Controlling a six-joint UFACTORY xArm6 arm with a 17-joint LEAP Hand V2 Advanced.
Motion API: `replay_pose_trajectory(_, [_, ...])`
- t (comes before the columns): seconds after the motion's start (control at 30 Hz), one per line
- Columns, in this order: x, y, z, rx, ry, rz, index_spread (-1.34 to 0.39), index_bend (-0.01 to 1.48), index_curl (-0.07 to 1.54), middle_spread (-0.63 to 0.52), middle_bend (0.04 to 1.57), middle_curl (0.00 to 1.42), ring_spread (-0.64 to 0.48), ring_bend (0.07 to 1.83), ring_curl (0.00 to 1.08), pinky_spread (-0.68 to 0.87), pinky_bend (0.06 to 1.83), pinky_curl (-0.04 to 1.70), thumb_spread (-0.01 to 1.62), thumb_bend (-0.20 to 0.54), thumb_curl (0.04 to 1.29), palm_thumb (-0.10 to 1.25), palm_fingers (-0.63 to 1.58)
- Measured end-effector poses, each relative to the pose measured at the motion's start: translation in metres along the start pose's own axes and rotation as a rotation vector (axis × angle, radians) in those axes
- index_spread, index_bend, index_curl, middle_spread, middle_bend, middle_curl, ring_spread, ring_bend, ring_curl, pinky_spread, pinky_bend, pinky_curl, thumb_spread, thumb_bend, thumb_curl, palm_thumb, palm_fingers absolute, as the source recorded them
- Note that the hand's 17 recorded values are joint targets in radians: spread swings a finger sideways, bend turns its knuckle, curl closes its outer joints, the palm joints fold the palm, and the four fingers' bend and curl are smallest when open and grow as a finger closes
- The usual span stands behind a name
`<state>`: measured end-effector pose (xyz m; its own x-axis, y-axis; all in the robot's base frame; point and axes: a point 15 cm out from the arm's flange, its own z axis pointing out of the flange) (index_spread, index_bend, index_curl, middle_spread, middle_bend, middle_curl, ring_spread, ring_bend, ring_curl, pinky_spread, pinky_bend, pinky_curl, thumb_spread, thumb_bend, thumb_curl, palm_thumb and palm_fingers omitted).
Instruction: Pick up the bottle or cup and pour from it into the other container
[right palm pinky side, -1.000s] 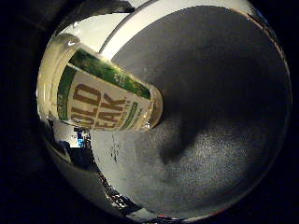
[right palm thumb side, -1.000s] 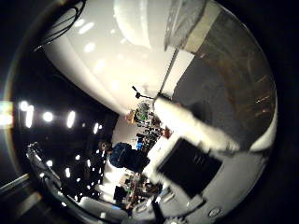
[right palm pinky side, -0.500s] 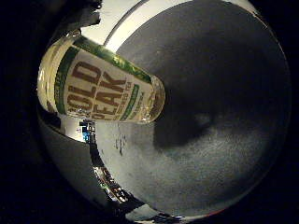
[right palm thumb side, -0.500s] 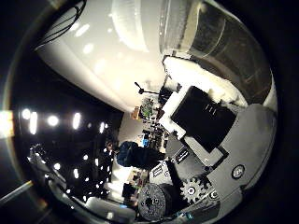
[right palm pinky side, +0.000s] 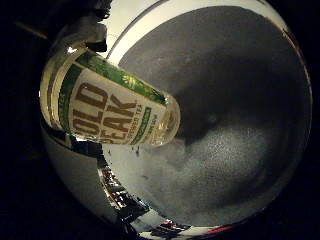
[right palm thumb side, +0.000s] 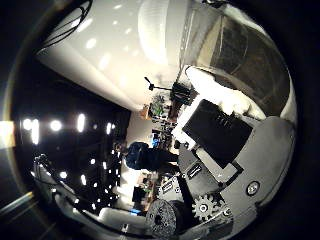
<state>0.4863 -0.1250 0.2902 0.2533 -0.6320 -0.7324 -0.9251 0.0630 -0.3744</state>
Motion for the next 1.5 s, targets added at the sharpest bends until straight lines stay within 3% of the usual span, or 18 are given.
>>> replay_pose_trajectory(0.43, [-0.067,-0.003,-0.020,-0.126,0.331,0.068,-0.16,1.20,0.72,-0.10,1.38,0.69,-0.19,1.42,0.70,-0.17,1.41,0.75,0.49,-0.022,0.90,1.10,1.14])
replay_pose_trajectory(0.67, [-0.104,-0.013,-0.011,-0.241,0.551,0.048,-0.16,1.20,0.72,-0.10,1.38,0.69,-0.19,1.42,0.70,-0.19,1.35,0.82,0.43,-0.021,0.93,1.09,1.14])
replay_pose_trajectory(1.1, [-0.188,-0.040,0.042,-0.435,0.918,-0.116,-0.17,1.20,0.72,-0.10,1.38,0.69,-0.19,1.41,0.70,-0.21,1.31,0.90,0.41,-0.020,0.95,1.08,1.15])
replay_pose_trajectory(1.5, [-0.192,-0.036,0.105,-0.657,1.335,-0.373,-0.17,1.21,0.72,-0.10,1.39,0.68,-0.21,1.38,0.73,-0.22,1.29,0.94,0.40,-0.021,0.95,1.06,1.14])
